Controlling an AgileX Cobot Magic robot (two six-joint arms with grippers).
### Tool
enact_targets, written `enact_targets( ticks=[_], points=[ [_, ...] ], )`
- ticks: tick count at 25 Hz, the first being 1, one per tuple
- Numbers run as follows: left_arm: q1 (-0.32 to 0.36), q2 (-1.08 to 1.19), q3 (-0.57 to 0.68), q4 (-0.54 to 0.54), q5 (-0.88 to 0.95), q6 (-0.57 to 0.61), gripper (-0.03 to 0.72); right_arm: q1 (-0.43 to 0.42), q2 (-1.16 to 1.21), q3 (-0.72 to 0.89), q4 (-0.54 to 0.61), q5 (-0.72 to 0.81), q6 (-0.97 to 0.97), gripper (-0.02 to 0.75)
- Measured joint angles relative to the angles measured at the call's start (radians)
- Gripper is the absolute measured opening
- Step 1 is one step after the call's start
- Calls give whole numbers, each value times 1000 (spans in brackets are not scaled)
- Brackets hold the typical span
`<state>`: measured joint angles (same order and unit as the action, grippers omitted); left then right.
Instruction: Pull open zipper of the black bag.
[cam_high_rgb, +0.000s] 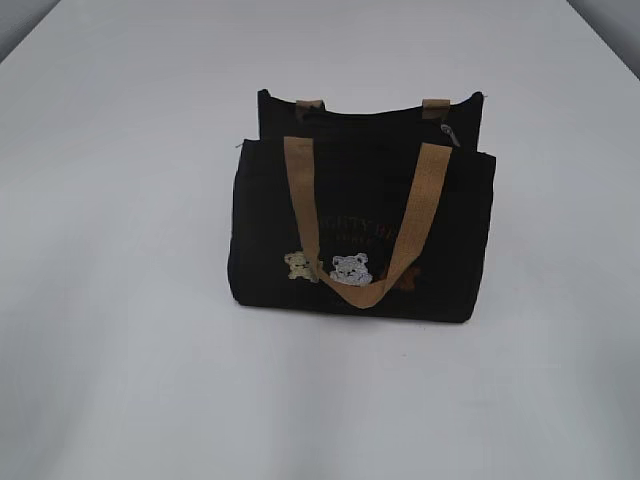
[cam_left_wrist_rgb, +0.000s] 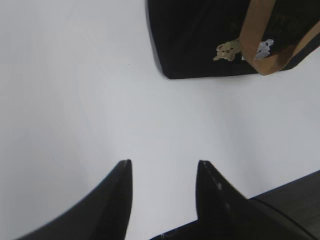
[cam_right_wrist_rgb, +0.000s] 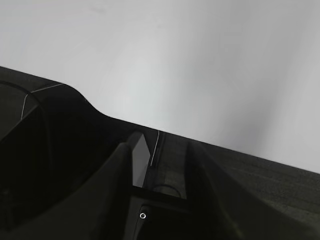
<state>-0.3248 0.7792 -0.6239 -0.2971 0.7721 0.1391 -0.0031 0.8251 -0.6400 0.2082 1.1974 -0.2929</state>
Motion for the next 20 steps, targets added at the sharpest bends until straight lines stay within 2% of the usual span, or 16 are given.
enact_targets(
  ticks=[3, 8, 12, 20],
  points=[
    [0, -163, 20, 130, 91, -126, 319, 0, -149, 99, -10, -17, 29, 284],
    [0, -372, 25, 297, 206, -190, 318, 0, -263, 140, -8, -69, 53, 284],
    [0, -499, 33, 351, 231, -204, 318, 0, -352, 144, 2, -90, 60, 284],
    [0, -711, 98, 359, 279, -162, 308, 0, -612, 152, 6, -92, 58, 276]
  ],
)
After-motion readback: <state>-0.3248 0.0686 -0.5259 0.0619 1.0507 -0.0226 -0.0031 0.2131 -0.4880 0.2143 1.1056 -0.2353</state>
